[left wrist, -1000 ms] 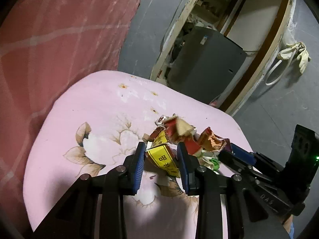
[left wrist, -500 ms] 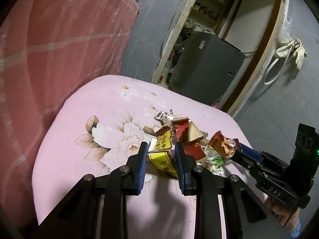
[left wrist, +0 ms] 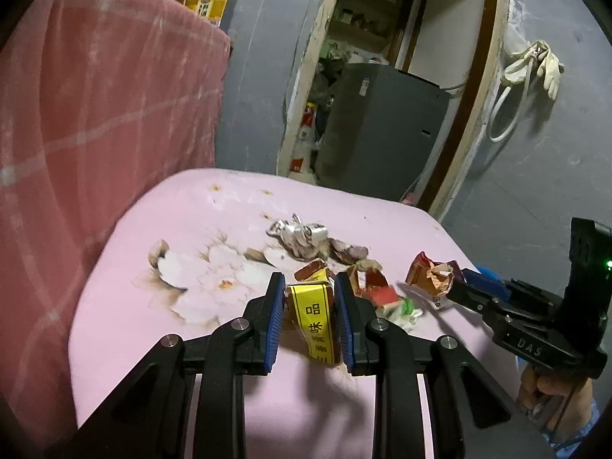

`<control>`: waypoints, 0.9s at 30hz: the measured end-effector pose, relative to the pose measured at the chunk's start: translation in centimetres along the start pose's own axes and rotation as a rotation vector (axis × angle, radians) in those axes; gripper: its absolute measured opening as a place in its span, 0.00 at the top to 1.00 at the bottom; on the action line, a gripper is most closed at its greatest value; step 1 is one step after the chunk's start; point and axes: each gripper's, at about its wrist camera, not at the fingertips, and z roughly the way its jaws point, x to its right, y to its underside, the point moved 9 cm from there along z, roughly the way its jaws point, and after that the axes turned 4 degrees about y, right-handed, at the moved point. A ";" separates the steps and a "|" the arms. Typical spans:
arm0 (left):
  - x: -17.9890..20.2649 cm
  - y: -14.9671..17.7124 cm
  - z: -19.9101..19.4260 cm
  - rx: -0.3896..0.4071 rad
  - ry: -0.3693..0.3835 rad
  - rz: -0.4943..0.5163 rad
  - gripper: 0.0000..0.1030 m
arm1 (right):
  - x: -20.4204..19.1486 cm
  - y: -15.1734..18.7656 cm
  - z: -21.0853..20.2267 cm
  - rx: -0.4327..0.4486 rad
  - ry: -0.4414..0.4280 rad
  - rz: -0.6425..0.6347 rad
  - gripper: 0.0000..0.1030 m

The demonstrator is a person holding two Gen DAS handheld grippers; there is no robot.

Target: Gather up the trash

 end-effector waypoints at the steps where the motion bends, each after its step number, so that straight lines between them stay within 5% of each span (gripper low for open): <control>1: 0.0 0.1 0.1 -0.004 0.001 -0.001 0.79 | 0.2 0.2 -0.1 -0.002 -0.002 0.001 0.70; 17: -1.2 1.6 -2.3 -0.005 -0.031 -0.032 0.79 | -3.1 3.0 -1.7 -0.036 -0.118 -0.035 0.56; 27: -1.2 1.5 -3.9 0.031 -0.051 -0.034 0.80 | -3.1 2.4 -2.1 0.003 -0.131 0.035 0.55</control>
